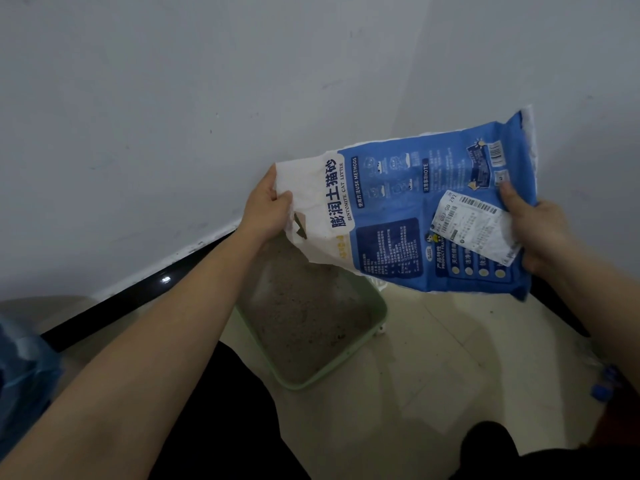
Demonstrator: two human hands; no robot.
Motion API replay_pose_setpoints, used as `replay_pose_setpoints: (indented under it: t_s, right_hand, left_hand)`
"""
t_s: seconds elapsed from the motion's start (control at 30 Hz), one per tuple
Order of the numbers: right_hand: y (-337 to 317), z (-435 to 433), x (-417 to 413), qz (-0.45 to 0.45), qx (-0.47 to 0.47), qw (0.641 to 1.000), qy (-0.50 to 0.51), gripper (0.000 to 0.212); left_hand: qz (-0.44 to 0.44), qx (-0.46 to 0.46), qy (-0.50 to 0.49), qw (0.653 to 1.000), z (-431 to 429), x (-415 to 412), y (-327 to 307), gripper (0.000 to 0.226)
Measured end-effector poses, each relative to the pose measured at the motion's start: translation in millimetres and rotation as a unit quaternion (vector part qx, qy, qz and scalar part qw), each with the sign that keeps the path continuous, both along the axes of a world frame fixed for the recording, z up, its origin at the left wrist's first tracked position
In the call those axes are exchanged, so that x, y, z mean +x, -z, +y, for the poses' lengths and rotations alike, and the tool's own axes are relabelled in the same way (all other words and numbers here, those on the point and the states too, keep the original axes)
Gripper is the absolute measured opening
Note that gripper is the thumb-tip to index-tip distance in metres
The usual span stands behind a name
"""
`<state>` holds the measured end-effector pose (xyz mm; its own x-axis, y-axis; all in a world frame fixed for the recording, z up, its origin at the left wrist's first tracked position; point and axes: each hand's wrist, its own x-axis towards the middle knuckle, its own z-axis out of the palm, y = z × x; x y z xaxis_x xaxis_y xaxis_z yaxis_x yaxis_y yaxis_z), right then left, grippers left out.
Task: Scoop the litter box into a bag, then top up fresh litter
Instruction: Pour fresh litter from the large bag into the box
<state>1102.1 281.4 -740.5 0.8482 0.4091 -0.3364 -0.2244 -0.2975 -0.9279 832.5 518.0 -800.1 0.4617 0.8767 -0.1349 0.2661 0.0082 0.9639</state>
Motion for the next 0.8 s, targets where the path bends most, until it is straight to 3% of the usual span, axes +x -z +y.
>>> replay_pose_setpoints:
  t_s: [0.3,0.5,0.8]
  right_hand:
    - [5.9,5.3,0.7,0.013,0.013,1.000,0.010,0.028]
    - [10.5,4.2,-2.6,-0.002,0.010,1.000,0.023,0.029]
    - [15.4,7.6,-7.6,-0.040,-0.025,0.999,0.021,0.028]
  left_hand:
    - [-0.027,-0.031,-0.017,0.999,3.4,10.1,-1.8,0.046]
    - [-0.044,-0.053,-0.018,0.997,4.9,14.7,-6.2,0.030]
    - [-0.052,-0.057,-0.032,0.996,5.4,10.8,0.8,0.027]
